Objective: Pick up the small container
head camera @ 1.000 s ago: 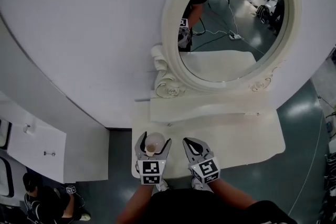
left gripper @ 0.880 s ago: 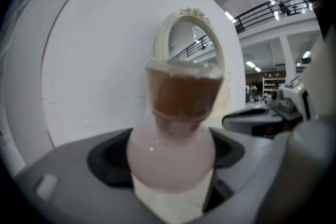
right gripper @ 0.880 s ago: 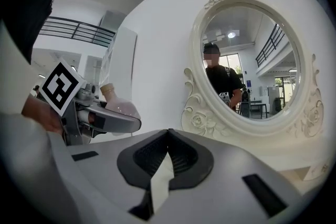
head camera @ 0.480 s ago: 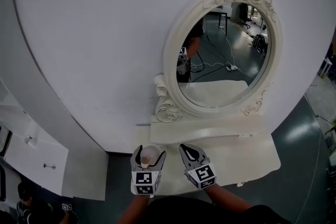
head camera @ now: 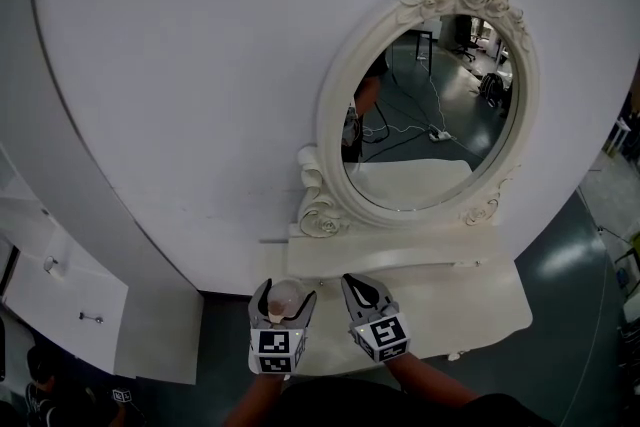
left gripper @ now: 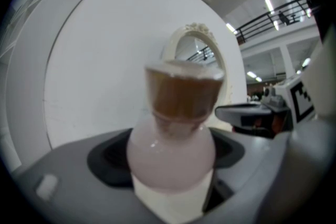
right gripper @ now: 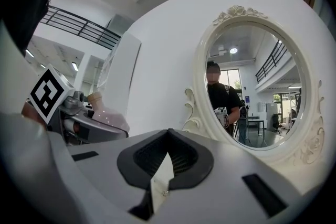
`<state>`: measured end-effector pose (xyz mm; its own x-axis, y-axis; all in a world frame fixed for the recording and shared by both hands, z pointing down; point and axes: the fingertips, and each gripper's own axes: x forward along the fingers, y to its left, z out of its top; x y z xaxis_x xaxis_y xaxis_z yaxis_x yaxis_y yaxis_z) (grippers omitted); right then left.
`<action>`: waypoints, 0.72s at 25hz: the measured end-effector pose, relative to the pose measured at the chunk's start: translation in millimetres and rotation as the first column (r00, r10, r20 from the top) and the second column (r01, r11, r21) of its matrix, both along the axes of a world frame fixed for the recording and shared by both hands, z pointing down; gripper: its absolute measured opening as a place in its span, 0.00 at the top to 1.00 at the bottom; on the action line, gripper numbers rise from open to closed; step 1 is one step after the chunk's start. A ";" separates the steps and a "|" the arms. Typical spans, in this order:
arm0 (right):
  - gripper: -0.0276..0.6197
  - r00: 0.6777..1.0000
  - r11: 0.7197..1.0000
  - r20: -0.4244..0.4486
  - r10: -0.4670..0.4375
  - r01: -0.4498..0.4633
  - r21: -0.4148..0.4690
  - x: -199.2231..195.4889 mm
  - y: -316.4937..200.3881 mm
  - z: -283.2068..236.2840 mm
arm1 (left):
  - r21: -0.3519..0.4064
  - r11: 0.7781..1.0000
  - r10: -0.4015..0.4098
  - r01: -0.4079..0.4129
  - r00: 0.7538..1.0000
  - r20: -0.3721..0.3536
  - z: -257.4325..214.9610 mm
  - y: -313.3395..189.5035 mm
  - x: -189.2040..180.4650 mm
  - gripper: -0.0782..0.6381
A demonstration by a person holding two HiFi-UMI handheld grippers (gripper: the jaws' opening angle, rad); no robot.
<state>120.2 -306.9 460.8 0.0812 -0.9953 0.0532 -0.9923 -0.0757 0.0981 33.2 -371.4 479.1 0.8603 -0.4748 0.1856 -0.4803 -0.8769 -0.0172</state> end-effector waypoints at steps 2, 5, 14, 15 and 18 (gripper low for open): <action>0.95 1.000 1.000 0.001 -0.003 0.003 -0.004 -1.1 -1.9 0.1 | -0.005 1.000 0.003 -0.003 1.000 0.002 1.4 -0.3 -0.7 0.32; 0.95 1.000 1.000 0.006 -0.008 0.008 -0.007 -2.1 -4.3 0.8 | -0.011 1.000 0.008 -0.008 1.000 -0.010 0.9 -1.2 -1.1 0.32; 0.95 1.000 1.000 0.009 -0.013 0.013 -0.012 -10.5 -8.1 2.4 | -0.003 1.000 0.019 -0.019 1.000 -0.003 0.7 -3.0 -6.3 0.32; 0.95 1.000 1.000 0.011 -0.014 0.014 -0.013 -11.3 -8.6 2.7 | -0.002 1.000 0.020 -0.020 1.000 -0.001 1.1 -2.9 -6.7 0.32; 0.95 1.000 1.000 0.011 -0.015 0.016 -0.013 -12.6 -9.9 3.2 | 0.000 1.000 0.022 -0.022 1.000 0.007 2.2 -2.6 -8.2 0.32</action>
<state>107.6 -316.8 463.9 0.0651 -0.9956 0.0669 -0.9944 -0.0591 0.0877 25.0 -373.9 481.3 0.8692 -0.4558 0.1918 -0.4608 -0.8873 -0.0203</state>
